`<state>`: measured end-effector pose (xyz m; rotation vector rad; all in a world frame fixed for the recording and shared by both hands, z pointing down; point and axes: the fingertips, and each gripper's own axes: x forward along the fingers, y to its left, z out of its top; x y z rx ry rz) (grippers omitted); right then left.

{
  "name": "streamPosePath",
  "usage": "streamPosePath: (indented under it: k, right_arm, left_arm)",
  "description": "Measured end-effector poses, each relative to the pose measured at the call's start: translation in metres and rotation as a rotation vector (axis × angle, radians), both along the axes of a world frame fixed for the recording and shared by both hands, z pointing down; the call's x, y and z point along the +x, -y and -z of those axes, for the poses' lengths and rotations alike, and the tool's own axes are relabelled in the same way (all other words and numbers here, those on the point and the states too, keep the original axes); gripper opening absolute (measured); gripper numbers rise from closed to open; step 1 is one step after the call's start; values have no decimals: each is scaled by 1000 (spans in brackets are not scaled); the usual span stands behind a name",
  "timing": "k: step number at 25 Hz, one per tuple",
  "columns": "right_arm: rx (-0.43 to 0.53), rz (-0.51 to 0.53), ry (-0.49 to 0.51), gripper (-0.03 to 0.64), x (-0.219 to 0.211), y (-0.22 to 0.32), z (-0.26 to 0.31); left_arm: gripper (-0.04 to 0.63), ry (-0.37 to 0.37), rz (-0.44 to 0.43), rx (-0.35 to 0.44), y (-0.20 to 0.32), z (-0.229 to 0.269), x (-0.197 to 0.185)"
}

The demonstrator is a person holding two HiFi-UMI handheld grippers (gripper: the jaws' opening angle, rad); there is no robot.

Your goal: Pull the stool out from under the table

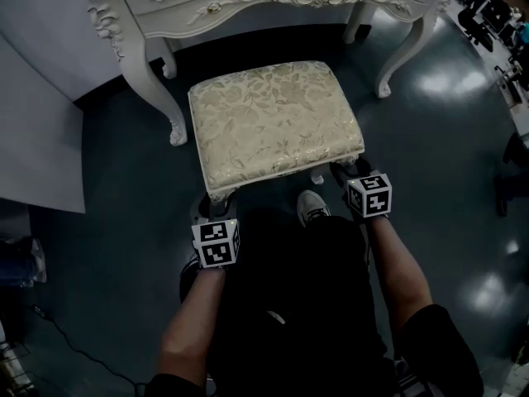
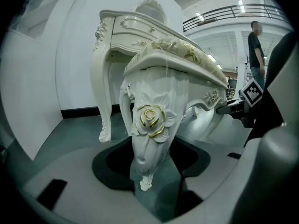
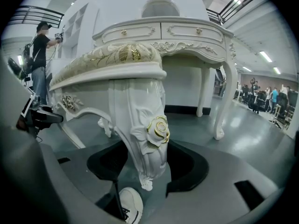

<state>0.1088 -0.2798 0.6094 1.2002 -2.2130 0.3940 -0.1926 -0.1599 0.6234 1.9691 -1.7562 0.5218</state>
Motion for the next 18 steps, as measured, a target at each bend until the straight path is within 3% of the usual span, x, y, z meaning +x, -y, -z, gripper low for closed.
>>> streamPosePath:
  k: [18]
  right_arm:
    - [-25,-27,-13,279,-3,-14,11]
  left_arm:
    - [239,-16,-5,-19,-10,5,-2]
